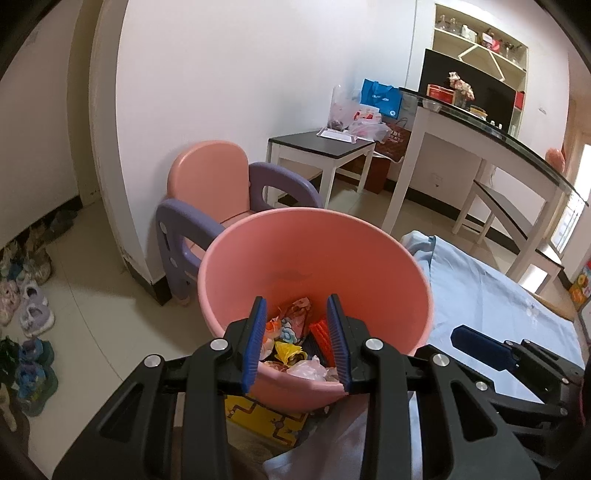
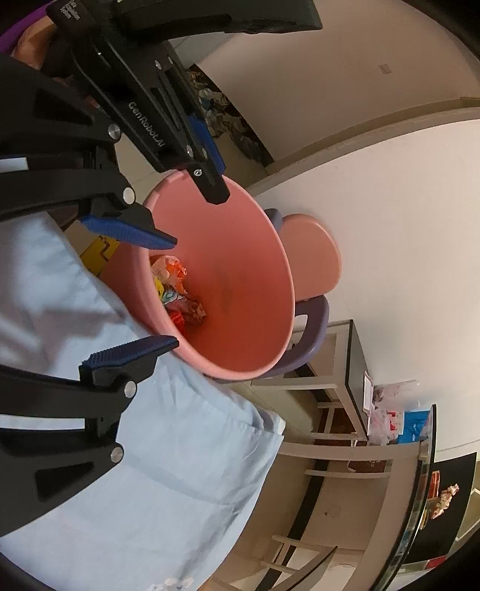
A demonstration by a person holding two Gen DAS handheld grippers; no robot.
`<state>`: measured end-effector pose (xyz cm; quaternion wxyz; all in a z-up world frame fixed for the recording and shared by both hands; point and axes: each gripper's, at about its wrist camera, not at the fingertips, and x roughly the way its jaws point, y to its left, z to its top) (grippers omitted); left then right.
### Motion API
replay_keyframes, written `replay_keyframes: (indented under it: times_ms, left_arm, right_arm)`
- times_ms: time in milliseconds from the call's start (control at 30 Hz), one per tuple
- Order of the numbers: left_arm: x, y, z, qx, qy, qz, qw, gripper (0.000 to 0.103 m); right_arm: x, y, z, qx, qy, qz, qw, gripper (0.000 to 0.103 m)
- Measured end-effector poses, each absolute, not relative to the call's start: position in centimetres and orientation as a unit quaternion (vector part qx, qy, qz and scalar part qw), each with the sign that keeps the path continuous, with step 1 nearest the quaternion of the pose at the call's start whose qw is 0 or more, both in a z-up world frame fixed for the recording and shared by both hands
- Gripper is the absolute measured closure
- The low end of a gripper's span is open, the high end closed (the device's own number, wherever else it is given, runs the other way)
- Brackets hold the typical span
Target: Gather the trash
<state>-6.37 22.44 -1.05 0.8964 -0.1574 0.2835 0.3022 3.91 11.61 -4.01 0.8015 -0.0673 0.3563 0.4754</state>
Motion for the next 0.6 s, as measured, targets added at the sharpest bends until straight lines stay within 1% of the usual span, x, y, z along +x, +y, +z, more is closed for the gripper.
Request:
replay_keyframes:
  times_ms: [67, 167, 433, 600]
  left_arm:
    - [-6.4, 22.0, -0.8, -0.154, 0.283, 0.302, 0.897, 0.069]
    - [-6.4, 21.5, -0.5, -0.148, 0.284, 0.302, 0.898, 0.069]
    - [-6.8, 19.8, 0.3, -0.14, 0.283, 0.297, 0.901, 0.069]
    - [-7.0, 18.6, 0.9, -0.137, 0.282, 0.29, 0.904, 0.069]
  right_arm:
    - [3.9, 11.1, -4.0, -0.064, 0.357, 0.473, 0.803, 0.046]
    - [3.8, 10.2, -3.8, -0.057, 0.355, 0.468, 0.807, 0.044]
    - [3.7, 7.9, -2.9, -0.044, 0.345, 0.453, 0.821, 0.035]
    - [2.6, 6.8, -2.3, -0.056, 0.318, 0.45, 0.833, 0.03]
